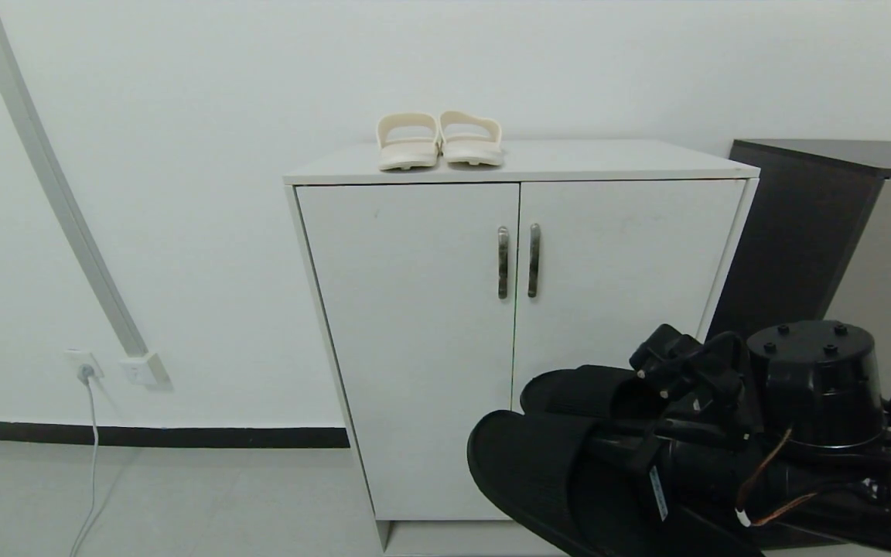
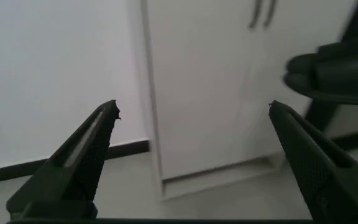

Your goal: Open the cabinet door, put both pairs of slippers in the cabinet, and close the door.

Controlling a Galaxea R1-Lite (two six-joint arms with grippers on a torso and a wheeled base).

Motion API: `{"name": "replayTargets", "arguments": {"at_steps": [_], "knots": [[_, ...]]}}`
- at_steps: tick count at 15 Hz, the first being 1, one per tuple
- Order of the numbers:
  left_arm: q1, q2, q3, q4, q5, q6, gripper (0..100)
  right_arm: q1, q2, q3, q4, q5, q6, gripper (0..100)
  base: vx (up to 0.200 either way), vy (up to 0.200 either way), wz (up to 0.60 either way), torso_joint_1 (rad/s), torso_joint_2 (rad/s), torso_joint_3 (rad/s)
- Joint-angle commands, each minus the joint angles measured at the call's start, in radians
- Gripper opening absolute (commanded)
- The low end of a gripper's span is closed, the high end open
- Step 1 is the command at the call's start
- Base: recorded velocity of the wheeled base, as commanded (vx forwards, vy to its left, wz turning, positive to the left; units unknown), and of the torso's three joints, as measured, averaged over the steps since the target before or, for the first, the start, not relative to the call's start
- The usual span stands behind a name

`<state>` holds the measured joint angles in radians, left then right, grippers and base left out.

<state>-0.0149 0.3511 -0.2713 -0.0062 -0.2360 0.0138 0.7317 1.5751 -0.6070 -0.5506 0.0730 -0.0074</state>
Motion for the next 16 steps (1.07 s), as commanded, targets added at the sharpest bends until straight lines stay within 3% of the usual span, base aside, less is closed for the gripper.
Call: {"name": "replayTargets", "arguments": {"at_steps": [1,3,5,6,11,12,14,16], "knots": [[-0.039,0.417,-0.177,-0.087,-0.195,0.0,100,0.0,-0.001,0.001,0.0,-0.001,-0.002,0,0.0,0.0,0.0,0.0,0.0,0.0],[-0.155,0.608,-0.252,-0.218,-0.224,-0.02,100,0.0,0.0,0.001,0.0,-0.001,0.0,0,0.0,0.0,0.0,0.0,0.0,0.0],[-0.22,0.707,-0.284,-0.298,-0.223,-0.021,100,0.0,0.002,0.001,0.0,-0.001,-0.002,0,0.0,0.0,0.0,0.0,0.0,0.0],[-0.32,0.859,-0.352,-0.416,-0.218,-0.023,100,0.0,0.0,0.001,-0.002,-0.001,0.0,0,0.0,0.0,0.0,0.0,0.0,0.0],[-0.499,1.178,-0.552,-0.607,-0.206,-0.038,100,-0.002,0.003,0.003,0.0,0.001,0.0,0,0.0,0.0,0.0,0.0,0.0,0.0],[-0.536,1.224,-0.6,-0.623,-0.206,-0.06,100,-0.002,0.005,0.003,0.0,0.001,0.0,0,0.0,0.0,0.0,0.0,0.0,0.0],[-0.608,1.306,-0.694,-0.661,-0.206,-0.135,100,-0.002,0.005,0.009,0.0,-0.001,-0.002,0,0.0,0.0,0.0,0.0,0.0,0.0],[-0.64,1.381,-0.78,-0.695,-0.204,-0.198,100,-0.002,0.006,0.009,0.0,-0.001,-0.002,0,0.0,0.0,0.0,0.0,0.0,0.0]]}}
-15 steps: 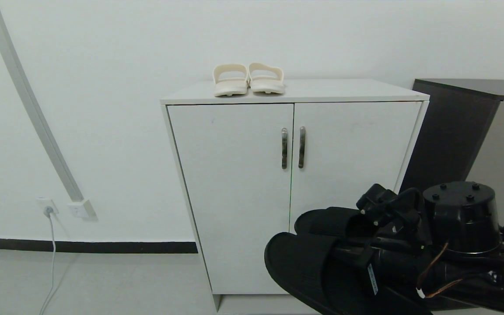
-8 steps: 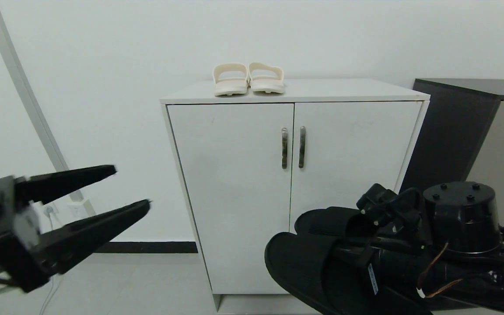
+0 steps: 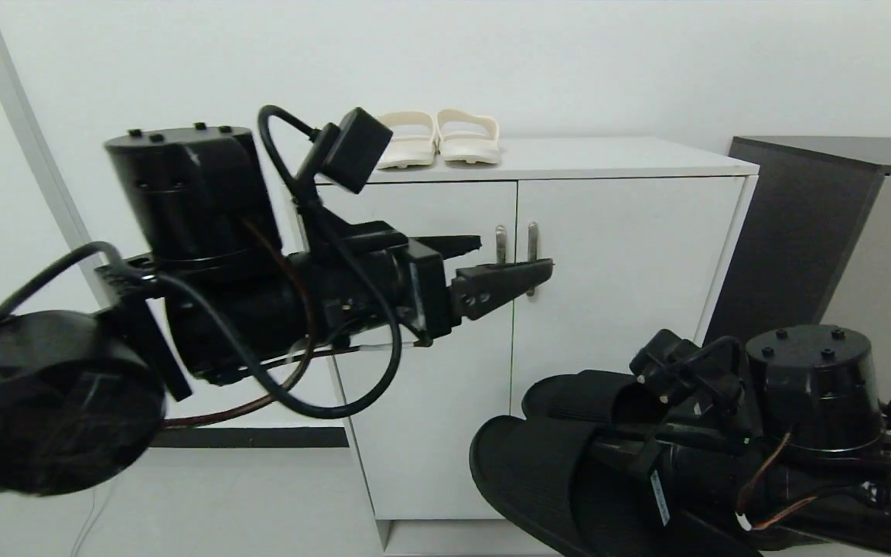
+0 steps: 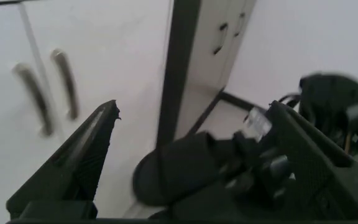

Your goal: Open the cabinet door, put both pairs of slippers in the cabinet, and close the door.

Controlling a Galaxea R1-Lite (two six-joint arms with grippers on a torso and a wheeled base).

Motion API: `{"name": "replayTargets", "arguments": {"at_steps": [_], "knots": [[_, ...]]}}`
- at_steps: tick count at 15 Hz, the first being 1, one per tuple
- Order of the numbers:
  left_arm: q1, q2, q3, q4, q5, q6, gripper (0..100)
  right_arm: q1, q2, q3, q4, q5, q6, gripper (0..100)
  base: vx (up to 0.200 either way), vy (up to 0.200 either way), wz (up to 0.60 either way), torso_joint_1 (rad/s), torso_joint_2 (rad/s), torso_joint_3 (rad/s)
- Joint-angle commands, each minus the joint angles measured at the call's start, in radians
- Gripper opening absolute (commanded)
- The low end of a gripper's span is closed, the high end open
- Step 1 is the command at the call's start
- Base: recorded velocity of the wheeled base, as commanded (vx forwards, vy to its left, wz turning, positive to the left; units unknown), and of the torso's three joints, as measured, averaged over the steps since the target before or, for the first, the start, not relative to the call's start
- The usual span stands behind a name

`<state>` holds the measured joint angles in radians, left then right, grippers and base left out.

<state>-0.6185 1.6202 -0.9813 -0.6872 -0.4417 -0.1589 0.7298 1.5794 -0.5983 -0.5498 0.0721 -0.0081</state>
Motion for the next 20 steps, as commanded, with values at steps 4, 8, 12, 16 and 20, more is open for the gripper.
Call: {"name": "replayTargets", "arguments": {"at_steps": [4,8,12,16,20], "knots": [[-0.035,0.237,-0.252,0.015,-0.018,-0.185,100,-0.001,0.014,0.002,-0.001,-0.002,0.0,0,0.0,0.0,0.0,0.0,0.0,0.0],[0.017,0.322,-0.323,0.018,-0.147,-0.24,100,-0.007,0.027,0.0,-0.001,-0.002,0.0,0,0.0,0.0,0.0,0.0,0.0,0.0],[0.079,0.391,-0.395,0.023,-0.224,-0.297,100,-0.007,0.03,0.0,-0.001,-0.002,-0.001,0,0.0,0.0,0.0,0.0,0.0,0.0],[0.063,0.44,-0.43,0.025,-0.126,-0.294,100,-0.007,0.03,0.0,-0.001,-0.002,-0.001,0,0.0,0.0,0.0,0.0,0.0,0.0],[0.046,0.463,-0.468,0.025,-0.069,-0.291,100,-0.007,0.028,0.0,-0.001,-0.002,-0.001,0,0.0,0.0,0.0,0.0,0.0,0.0]]}}
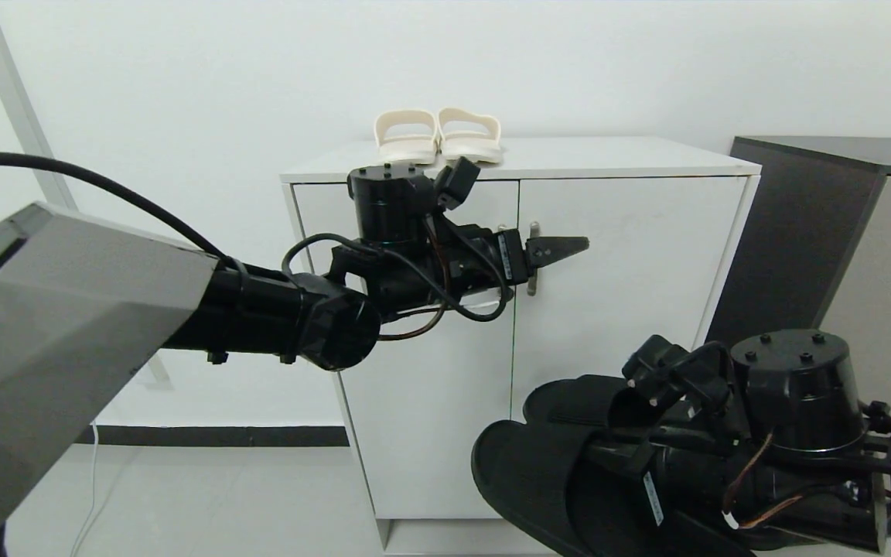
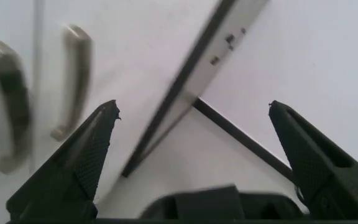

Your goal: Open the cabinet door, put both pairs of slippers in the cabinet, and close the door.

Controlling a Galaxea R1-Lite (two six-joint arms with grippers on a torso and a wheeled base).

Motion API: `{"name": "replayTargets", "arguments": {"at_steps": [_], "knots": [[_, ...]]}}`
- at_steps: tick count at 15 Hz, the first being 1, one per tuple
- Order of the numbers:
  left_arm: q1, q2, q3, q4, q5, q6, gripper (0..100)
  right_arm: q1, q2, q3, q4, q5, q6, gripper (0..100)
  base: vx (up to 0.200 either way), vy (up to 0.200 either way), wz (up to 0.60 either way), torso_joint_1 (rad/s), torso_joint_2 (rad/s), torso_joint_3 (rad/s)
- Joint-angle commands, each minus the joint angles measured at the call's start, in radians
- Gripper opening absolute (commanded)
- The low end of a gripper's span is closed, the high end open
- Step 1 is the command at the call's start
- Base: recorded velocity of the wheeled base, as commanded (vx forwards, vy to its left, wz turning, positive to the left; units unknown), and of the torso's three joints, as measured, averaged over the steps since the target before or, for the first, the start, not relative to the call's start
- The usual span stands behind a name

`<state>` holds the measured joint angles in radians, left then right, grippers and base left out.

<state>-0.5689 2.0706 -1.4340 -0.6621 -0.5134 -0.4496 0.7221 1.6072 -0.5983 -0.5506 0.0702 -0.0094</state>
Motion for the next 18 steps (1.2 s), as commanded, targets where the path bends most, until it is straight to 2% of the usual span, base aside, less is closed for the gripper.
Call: {"name": "replayTargets", "arguments": {"at_steps": [1,6,13,15,18], "knots": [[-0.005,0.023,-0.034,0.001,0.033,0.0,100,0.0,0.002,0.0,0.0,0.0,0.0,0,0.0,0.0,0.0,0.0,0.0,0.0],[-0.002,0.045,-0.046,0.001,0.084,0.003,100,0.002,0.01,-0.001,-0.002,0.0,0.0,0,0.0,0.0,0.0,0.0,0.0,0.0],[0.001,0.105,-0.108,0.003,0.095,0.012,100,0.008,0.011,0.008,0.0,-0.003,-0.05,0,0.0,0.0,0.0,0.0,0.0,0.0],[0.001,0.117,-0.149,0.053,0.095,0.012,100,0.008,0.013,0.009,0.0,-0.007,-0.052,0,0.0,0.0,0.0,0.0,0.0,0.0],[0.001,0.141,-0.197,0.076,0.095,0.012,100,0.01,0.013,0.015,-0.002,-0.006,-0.054,0,0.0,0.0,0.0,0.0,0.0,0.0]]}}
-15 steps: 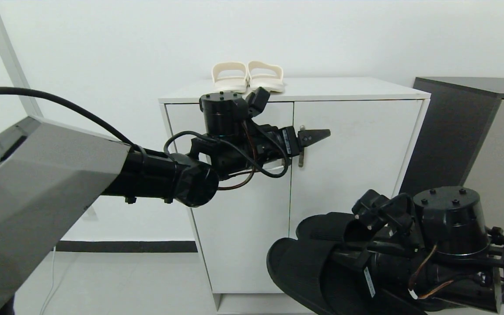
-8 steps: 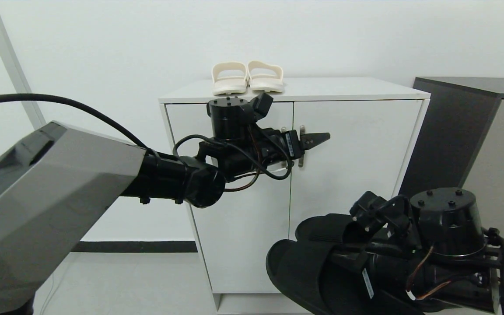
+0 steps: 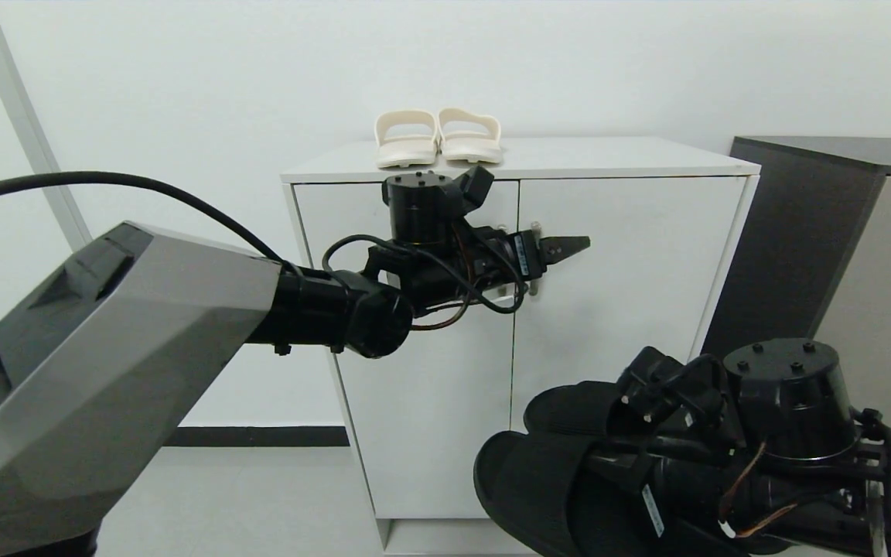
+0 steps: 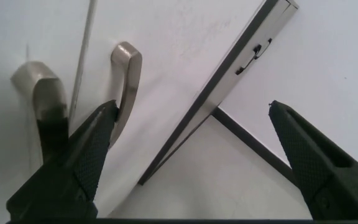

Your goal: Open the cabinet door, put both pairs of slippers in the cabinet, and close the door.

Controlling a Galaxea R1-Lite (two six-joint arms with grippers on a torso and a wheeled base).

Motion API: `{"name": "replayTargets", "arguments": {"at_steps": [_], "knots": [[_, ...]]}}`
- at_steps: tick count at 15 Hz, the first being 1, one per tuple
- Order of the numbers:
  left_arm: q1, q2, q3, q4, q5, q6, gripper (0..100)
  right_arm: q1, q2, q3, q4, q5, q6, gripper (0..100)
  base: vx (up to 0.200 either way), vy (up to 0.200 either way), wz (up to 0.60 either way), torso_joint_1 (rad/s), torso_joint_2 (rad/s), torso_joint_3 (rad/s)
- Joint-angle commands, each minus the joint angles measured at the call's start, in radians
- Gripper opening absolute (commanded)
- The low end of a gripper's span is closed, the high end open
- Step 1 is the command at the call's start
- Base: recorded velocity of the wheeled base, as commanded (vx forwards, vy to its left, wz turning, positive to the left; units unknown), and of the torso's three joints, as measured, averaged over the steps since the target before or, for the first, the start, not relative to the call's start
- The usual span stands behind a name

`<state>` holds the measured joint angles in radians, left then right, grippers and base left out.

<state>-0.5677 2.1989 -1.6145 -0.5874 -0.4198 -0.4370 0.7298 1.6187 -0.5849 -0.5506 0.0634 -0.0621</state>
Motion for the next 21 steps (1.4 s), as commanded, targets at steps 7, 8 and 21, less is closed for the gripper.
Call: {"name": "replayTargets", "arguments": {"at_steps": [7,8,21], "knots": [[-0.001,0.013,-0.01,0.012,0.015,0.0,0,0.017,0.0,0.013,-0.002,0.001,-0.001,0,0.0,0.0,0.0,0.0,0.0,0.0],[-0.008,0.008,0.007,0.003,0.044,0.001,0,0.022,-0.002,0.016,-0.002,0.003,-0.001,0,0.0,0.0,0.0,0.0,0.0,0.0],[-0.07,-0.297,0.432,-0.132,0.052,0.008,0,0.059,-0.008,0.039,-0.009,0.015,0.001,0,0.0,0.0,0.0,0.0,0.0,0.0]]}}
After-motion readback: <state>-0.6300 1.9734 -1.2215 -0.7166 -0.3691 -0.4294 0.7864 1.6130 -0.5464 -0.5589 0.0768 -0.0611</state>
